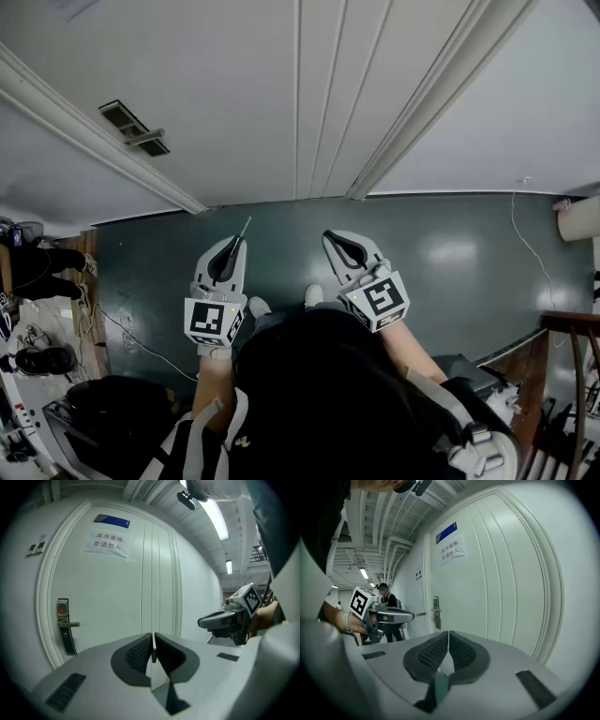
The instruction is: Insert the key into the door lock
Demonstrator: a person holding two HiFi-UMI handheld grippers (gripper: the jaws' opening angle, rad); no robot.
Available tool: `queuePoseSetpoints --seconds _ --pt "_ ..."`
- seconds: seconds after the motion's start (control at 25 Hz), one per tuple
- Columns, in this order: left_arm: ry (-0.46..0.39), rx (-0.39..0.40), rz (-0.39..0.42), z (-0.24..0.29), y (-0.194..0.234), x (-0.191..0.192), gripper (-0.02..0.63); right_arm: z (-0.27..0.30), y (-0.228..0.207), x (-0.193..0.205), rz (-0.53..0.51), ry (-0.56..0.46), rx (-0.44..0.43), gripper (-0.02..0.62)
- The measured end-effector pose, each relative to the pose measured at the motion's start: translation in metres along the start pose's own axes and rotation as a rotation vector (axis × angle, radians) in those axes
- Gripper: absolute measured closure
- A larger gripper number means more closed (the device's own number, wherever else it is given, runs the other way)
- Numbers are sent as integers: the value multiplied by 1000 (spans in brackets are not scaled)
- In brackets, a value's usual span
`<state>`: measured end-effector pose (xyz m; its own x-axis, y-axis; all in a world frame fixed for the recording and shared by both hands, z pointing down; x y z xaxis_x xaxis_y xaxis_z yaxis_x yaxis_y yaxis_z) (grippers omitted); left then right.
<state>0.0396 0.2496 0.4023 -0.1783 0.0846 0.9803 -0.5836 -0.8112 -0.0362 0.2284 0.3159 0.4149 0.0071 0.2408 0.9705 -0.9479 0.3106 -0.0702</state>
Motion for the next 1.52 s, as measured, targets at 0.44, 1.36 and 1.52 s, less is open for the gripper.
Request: queuePoseSetpoints --seconds 0.44,1.36,1.52 --pt "28 -16 28 26 -28 -1 578 -11 -34 8 6 -23 -22 575" --pt "16 10 -49 96 102 8 578 115 -55 -30 24 4 -5 575" --pt "15 33 -62 112 141 8 578 155 -53 -42 15 11 -1 575"
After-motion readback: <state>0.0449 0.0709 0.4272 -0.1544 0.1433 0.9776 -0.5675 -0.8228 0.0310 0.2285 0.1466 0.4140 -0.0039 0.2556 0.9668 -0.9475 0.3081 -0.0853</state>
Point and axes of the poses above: the fingertips, and each gripper's own axes: z forward along the fingers, y to its left, x out of its underside, the point moved 4 cm from there along -z, backward along the fingers, and after that the axes turned 3 degrees about x, right-handed, at the moved point
